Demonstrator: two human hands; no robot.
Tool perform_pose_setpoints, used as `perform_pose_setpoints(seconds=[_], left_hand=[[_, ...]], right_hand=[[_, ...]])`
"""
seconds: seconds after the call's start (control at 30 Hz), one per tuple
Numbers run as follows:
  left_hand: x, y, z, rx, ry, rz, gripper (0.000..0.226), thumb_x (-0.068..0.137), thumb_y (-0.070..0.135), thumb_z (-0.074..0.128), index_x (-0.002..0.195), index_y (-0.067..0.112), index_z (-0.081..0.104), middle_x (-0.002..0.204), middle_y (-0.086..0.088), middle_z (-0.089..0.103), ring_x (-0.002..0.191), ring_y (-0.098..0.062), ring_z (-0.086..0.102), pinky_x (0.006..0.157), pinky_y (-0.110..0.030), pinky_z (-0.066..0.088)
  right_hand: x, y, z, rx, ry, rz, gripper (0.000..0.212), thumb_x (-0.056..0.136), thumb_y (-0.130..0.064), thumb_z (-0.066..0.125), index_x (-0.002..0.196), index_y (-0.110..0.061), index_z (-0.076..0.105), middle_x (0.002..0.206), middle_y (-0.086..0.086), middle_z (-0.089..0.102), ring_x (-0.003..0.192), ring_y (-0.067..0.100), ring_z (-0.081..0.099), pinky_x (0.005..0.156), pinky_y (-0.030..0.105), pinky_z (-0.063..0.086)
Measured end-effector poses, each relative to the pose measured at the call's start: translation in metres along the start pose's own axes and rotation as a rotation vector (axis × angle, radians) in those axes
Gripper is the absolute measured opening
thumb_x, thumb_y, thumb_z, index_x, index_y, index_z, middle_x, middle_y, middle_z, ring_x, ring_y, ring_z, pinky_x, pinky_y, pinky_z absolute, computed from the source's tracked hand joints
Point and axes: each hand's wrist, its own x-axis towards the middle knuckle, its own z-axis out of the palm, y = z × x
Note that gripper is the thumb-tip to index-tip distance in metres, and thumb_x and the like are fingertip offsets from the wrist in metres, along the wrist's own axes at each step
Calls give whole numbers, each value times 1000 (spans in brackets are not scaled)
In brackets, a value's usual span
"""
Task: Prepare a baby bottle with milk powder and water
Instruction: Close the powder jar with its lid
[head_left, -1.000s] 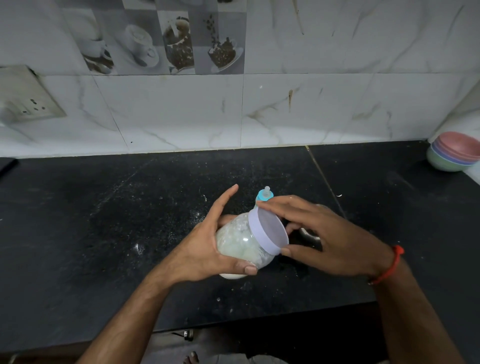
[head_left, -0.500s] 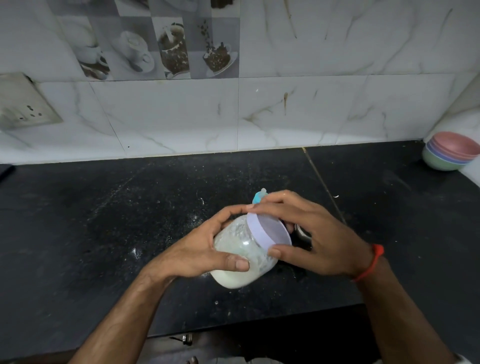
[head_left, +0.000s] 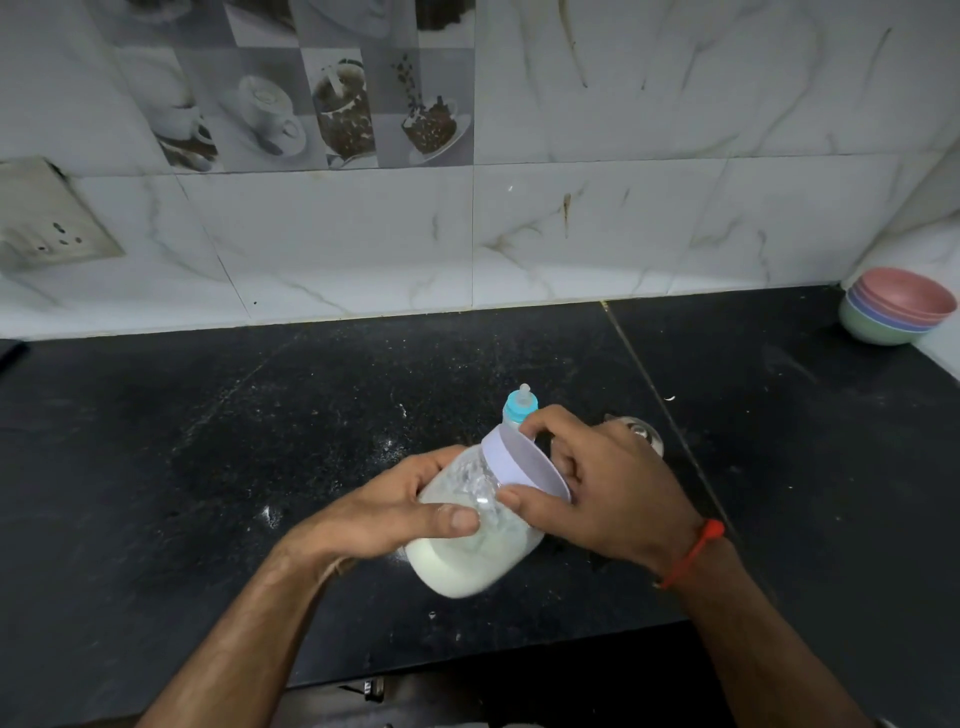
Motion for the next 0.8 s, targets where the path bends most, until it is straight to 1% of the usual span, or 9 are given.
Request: perform_pose_setpoints(seconds=[0.07,0.13,0.2,0.27,0.33,0.43,0.5,0.63,0.8], left_hand=[[1,-1,-1,3,5,5,94,69,56,89,138,2,54,118,-17,70,105,-25,68,87,-33,57],[0,2,-2,-32,-28,15,93,70,56,88,140,4,55,122,-24,69,108,-29,66,90,-35,56],[-1,7,-1,-80,-110,4,82,71,56,87,138,16,62,123,-12,72,108,-23,69,92,-33,57],[-2,10,1,-90,-226,-17,74,71,51,89,136,26,64,123,-2,73,110,-16,70,93,-30,57],[-2,10,3,-63,-265,-10,79,71,44,92,140,24,59,127,-1,70,114,-17,68,95,-30,55],[0,10,5,51,-154,43,85,72,33,93,141,7,51,123,-9,66,110,-21,65,90,-31,54],[-1,10,5,127,-65,56,80,71,20,91,139,6,51,119,-10,67,106,-20,65,88,-34,54],[-1,14,5,307,68,104,77,70,16,90,137,23,54,118,3,70,105,-13,68,86,-31,56],[7,14,15,596,342,107,91,63,37,93,138,54,44,122,17,67,109,-8,68,88,-39,61]], right_hand=[[-2,1,4,-66,-16,39,83,67,-102,30,109,-34,55,68,-15,57,63,5,56,62,35,52],[-1,2,0,67,-67,-87,81,73,-95,40,126,-34,49,99,-22,64,83,6,65,70,33,55],[1,4,-1,194,-80,-249,80,80,-85,49,139,-31,44,123,-22,60,101,9,67,80,34,56],[4,7,7,215,2,-395,75,87,-78,49,135,-20,47,120,-2,67,99,21,70,78,41,57],[8,5,12,219,67,-446,71,91,-74,44,130,-14,50,107,7,70,88,26,70,69,41,55],[12,6,11,170,111,-423,72,92,-72,40,124,-10,59,100,0,69,77,19,67,62,36,52],[13,8,11,127,130,-412,68,90,-67,45,122,-9,62,98,-3,69,75,18,66,59,36,50],[16,9,13,74,189,-362,60,83,-58,52,122,-14,64,98,-5,72,75,19,69,61,37,52],[19,21,27,9,246,-177,50,86,-58,47,120,-25,62,98,-9,72,70,23,68,60,40,52]])
